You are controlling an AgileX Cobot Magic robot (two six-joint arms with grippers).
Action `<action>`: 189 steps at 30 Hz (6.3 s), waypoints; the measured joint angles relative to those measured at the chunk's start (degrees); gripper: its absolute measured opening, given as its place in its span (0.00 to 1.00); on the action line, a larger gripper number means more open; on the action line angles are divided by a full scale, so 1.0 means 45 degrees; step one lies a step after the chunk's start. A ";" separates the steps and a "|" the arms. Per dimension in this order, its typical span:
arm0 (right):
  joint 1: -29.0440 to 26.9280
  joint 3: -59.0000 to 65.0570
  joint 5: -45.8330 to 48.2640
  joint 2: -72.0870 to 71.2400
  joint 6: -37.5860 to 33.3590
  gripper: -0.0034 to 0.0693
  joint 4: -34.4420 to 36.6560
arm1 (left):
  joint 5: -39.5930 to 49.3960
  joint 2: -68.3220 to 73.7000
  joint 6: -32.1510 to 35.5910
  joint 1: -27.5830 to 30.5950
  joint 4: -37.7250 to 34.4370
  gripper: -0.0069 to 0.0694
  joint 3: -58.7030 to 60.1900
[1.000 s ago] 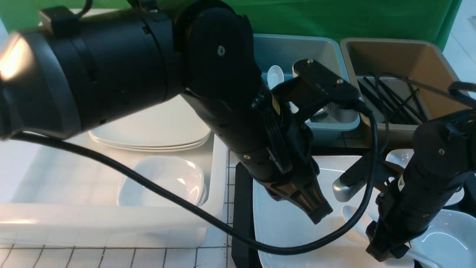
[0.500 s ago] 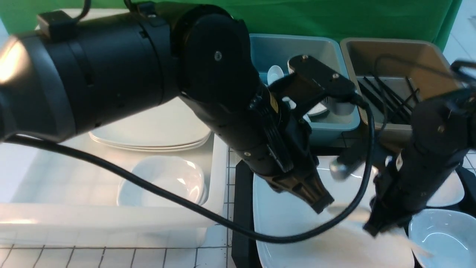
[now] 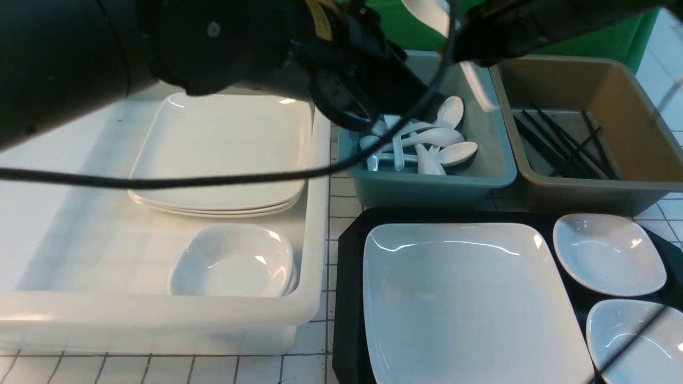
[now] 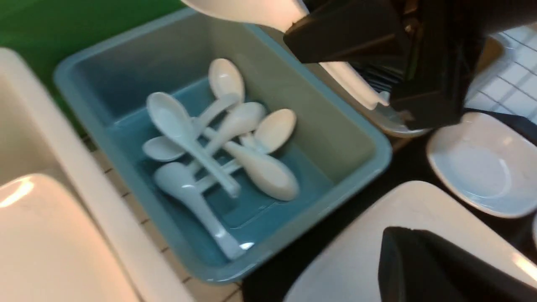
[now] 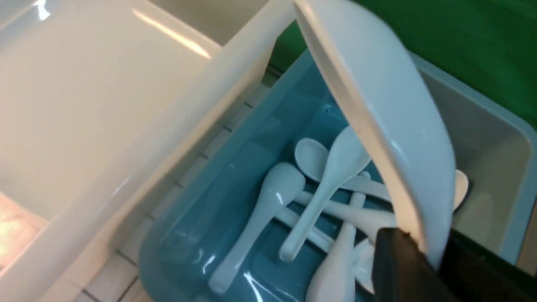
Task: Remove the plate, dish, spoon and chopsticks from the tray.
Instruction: Use the right arm to put the soup spoon into the small storage box in the middle, then use the right arm to grab a small plate from the dinner plate, then use the right arm to put the small plate into the large storage box on the left, then use the right arm to grab a small plate from the dinner plate
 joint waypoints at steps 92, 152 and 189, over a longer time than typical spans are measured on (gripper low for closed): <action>-0.0982 1.3402 0.2843 -0.6443 0.2267 0.16 -0.3795 | 0.2895 -0.0047 0.5860 -0.3336 -0.3740 0.10 0.1603; 0.7202 -0.3987 0.5783 0.3366 0.0315 0.50 0.0165 | 0.6714 -0.7188 0.4022 0.9797 -0.4856 0.10 0.5567; -0.1764 0.9797 0.3819 -0.4191 0.1108 0.67 -0.4752 | 0.3972 -0.4269 0.4580 0.0725 -0.6805 0.09 0.4573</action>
